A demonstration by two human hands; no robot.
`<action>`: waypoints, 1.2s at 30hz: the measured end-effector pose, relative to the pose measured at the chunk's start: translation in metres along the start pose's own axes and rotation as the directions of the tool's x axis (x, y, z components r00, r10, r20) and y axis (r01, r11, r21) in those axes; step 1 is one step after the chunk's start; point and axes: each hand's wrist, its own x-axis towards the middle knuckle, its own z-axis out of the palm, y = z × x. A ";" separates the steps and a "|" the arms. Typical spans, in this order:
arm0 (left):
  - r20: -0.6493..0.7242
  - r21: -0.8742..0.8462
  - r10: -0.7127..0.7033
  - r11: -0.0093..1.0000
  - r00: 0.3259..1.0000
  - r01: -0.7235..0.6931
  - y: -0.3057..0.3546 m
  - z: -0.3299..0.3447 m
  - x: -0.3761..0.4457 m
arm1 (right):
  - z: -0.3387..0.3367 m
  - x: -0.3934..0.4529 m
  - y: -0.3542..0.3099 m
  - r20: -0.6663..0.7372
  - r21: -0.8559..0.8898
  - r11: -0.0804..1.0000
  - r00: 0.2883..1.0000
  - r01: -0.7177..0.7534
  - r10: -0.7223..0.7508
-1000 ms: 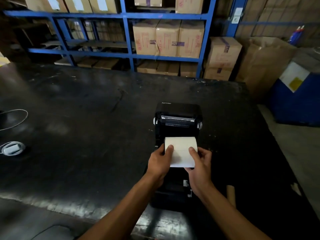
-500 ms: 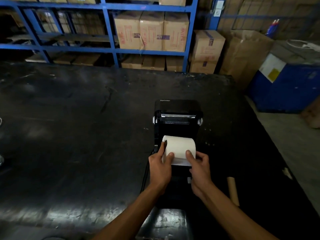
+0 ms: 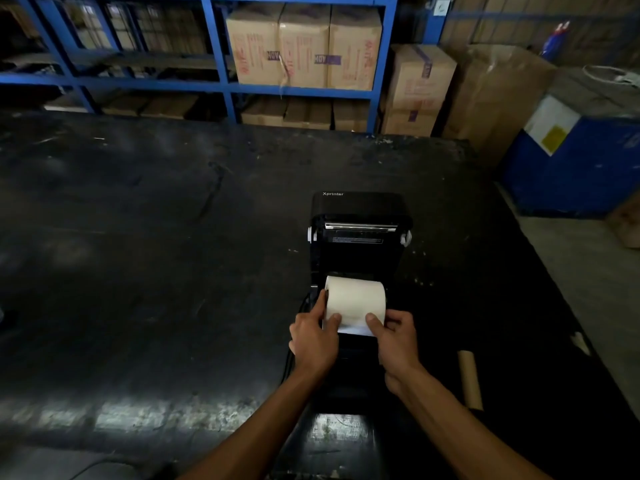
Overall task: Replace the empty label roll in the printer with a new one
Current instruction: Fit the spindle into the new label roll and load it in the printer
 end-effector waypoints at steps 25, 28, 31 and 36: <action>-0.059 -0.041 -0.053 0.998 0.997 0.050 -0.009 -0.012 0.013 | -0.016 0.006 -0.010 -0.088 -0.258 0.950 0.975 0.176 -0.204; -0.057 -0.036 -0.046 0.998 0.997 0.044 -0.009 -0.014 0.016 | -0.015 0.008 -0.015 -0.018 -0.181 0.975 0.991 0.126 -0.131; -0.082 -0.071 -0.045 0.997 0.996 0.039 -0.008 -0.017 0.020 | -0.018 0.012 -0.023 0.065 -0.019 0.999 0.998 -0.026 0.027; 0.111 -0.152 -0.142 0.976 0.984 0.158 -0.018 -0.029 0.027 | -0.040 0.020 -0.026 0.282 0.056 0.986 0.950 -0.155 0.134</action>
